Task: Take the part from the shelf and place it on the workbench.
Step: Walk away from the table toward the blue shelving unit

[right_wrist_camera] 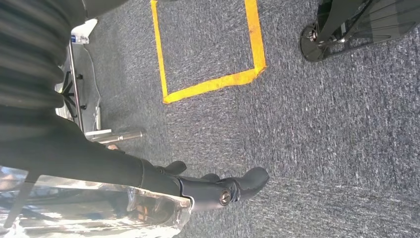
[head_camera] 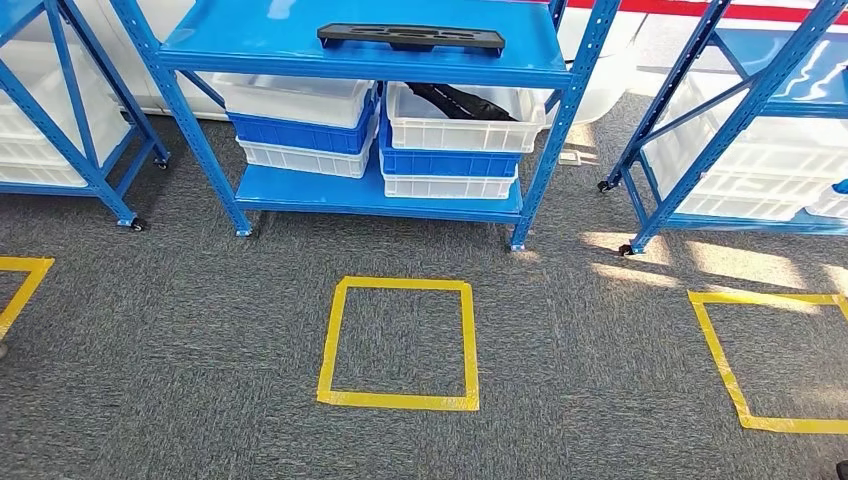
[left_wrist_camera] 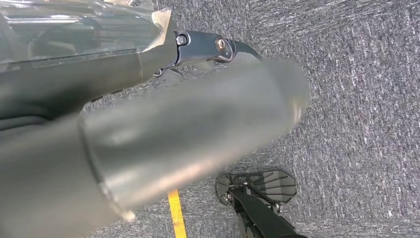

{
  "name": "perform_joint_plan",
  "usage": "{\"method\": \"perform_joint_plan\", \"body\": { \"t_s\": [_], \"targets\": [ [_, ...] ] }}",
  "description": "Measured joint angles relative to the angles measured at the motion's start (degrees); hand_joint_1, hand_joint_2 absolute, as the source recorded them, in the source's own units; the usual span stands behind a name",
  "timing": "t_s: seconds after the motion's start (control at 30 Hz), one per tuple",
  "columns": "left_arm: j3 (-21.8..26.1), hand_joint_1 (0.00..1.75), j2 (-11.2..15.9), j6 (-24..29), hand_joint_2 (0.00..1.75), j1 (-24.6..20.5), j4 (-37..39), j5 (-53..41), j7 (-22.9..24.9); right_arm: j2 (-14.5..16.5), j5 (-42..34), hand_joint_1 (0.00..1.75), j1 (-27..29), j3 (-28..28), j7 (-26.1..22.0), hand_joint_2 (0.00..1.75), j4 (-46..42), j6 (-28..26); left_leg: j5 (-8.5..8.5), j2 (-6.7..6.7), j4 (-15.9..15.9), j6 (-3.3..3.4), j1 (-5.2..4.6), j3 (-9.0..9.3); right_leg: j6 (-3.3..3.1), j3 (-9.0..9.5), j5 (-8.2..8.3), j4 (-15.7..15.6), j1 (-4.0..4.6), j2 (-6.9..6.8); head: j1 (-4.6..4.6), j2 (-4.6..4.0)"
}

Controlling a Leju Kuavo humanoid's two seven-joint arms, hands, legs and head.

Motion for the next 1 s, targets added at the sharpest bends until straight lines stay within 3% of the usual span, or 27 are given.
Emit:
{"method": "perform_joint_plan", "body": {
  "t_s": [0.03, 0.17, 0.53, 0.73, 0.9, 0.97, 1.0],
  "targets": [
    [0.0, 0.00, 0.0, 0.0, 1.75, 0.0, 0.0, 0.0, 0.0, 0.0, 0.0, 0.00, 0.0, 0.0, 0.0, 1.75, 0.0, 0.0, 0.00, 0.00, 0.0, 0.00, 0.01, 0.03, 0.11, 0.01, 0.00, 0.0, 0.02, 0.00, -0.01, 0.00],
    [0.0, 0.00, 0.0, 0.0, 0.00, 0.0, 0.0, 0.0, 0.0, 0.0, 0.0, 0.00, 0.0, 0.0, 0.0, 1.75, 0.0, 0.0, 0.01, 0.00, 0.0, -0.02, 0.21, 0.16, 0.16, 0.05, -0.01, 0.0, 0.21, 0.00, -0.02, 0.00],
    [0.2, 0.00, 0.0, 0.1, 0.00, 0.0, 0.0, 0.0, -0.5, 0.0, 0.0, 0.00, 0.0, 0.0, 0.1, 1.75, 0.0, 0.5, 0.01, 0.08, -0.1, -0.06, 0.47, 0.20, 0.11, 0.08, -0.04, 0.1, 0.42, 0.00, -0.01, 0.00],
    [0.8, 0.00, 0.2, 0.6, 0.00, 0.0, 0.0, 0.5, -0.9, 0.0, 0.2, 0.00, 0.0, 0.1, 0.1, 1.75, 0.0, 0.8, -0.09, 0.07, 0.0, 0.05, -0.02, 0.20, 0.22, 0.11, 0.03, 0.0, 0.07, 0.00, -0.02, 0.00],
    [1.2, 0.00, 0.4, 0.7, 0.00, 0.0, 0.0, 0.6, -1.0, 0.1, 0.3, 0.00, -0.1, 0.1, 0.1, 1.75, 0.0, 0.8, -0.23, 0.10, -0.3, 1.04, -0.48, 0.40, 1.15, 0.26, 0.00, -0.3, -0.55, -0.03, -0.04, 0.00],
    [1.4, 0.00, 0.3, 0.7, 0.00, 0.0, 0.0, 0.6, -1.0, 0.1, 0.3, 0.00, -0.1, 0.1, 0.1, 1.75, 0.0, 0.8, 0.04, 0.31, -1.0, 1.75, -0.26, 0.88, 0.86, -0.78, -1.29, 2.4, -0.54, -0.18, 0.17, 0.00],
    [1.4, 0.00, 0.3, 0.8, 0.00, -0.1, 0.0, 0.7, -1.0, 0.1, 0.3, 0.00, -0.1, 0.2, 0.1, 1.75, 0.0, 0.8, 0.14, 0.45, -1.3, 2.03, -0.15, 1.11, 0.35, -2.34, -2.68, 5.6, -0.49, -0.25, 0.35, 0.00]
  ]
}}
